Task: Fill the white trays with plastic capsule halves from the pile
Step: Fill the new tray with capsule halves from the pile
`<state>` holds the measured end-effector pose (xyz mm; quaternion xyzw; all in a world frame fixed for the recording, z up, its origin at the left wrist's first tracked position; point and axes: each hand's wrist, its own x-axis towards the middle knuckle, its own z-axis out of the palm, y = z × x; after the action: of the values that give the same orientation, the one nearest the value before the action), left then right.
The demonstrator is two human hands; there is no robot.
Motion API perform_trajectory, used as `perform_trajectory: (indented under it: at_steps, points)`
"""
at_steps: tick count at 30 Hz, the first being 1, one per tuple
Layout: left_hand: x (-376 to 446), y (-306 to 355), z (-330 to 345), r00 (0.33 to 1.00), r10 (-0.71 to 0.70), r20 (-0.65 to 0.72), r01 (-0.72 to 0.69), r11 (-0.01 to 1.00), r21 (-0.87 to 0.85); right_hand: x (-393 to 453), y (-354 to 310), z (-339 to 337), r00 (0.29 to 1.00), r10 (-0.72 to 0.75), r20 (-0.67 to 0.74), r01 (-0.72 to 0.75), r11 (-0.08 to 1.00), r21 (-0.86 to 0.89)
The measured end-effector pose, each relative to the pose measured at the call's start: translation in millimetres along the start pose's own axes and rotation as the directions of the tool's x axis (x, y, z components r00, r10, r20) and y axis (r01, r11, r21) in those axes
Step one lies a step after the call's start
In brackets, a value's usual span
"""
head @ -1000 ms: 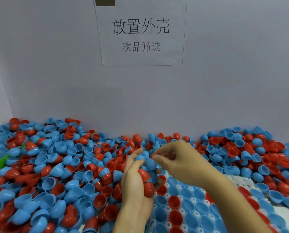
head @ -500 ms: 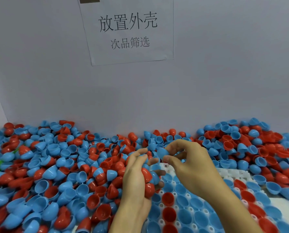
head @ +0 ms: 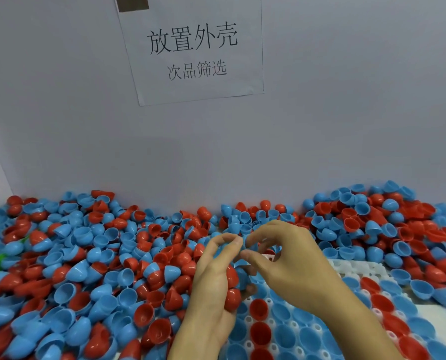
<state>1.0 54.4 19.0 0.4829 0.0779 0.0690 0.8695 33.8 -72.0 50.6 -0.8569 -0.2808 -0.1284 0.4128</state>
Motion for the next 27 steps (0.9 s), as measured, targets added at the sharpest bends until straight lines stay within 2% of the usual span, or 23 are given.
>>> perform_trajectory:
  at_steps: [7, 12, 14, 19, 24, 27]
  points:
    - [-1, 2, -1, 1.0, -0.001, 0.028, 0.001, 1.0, -0.002, 1, 3, 4, 0.997, -0.025, -0.068, 0.031, 0.995, 0.091]
    - [1, 1, 0, 0.999, -0.04, -0.01, 0.039, 0.998, -0.052, 1, 5, -9, 0.999, 0.033, -0.018, -0.027, 0.961, 0.277]
    - [2, 1, -1, 0.998, -0.054, -0.028, 0.052, 0.997, -0.06, 0, 4, -16, 0.999, 0.034, -0.038, -0.02, 0.945, 0.327]
    - [2, -3, 0, 0.996, -0.075, -0.044, 0.073, 0.997, -0.029, 1, -6, -25, 0.985, 0.085, -0.148, -0.026, 0.932, 0.36]
    - [2, -5, 0, 0.995, -0.093, -0.04, 0.093, 0.996, 0.004, 1, -12, -25, 0.993, 0.073, -0.095, -0.041, 0.953, 0.299]
    - [3, -4, 0, 0.994, -0.1, -0.039, 0.101, 0.995, 0.024, 2, -11, -27, 0.987, 0.102, -0.122, -0.065, 0.958, 0.28]
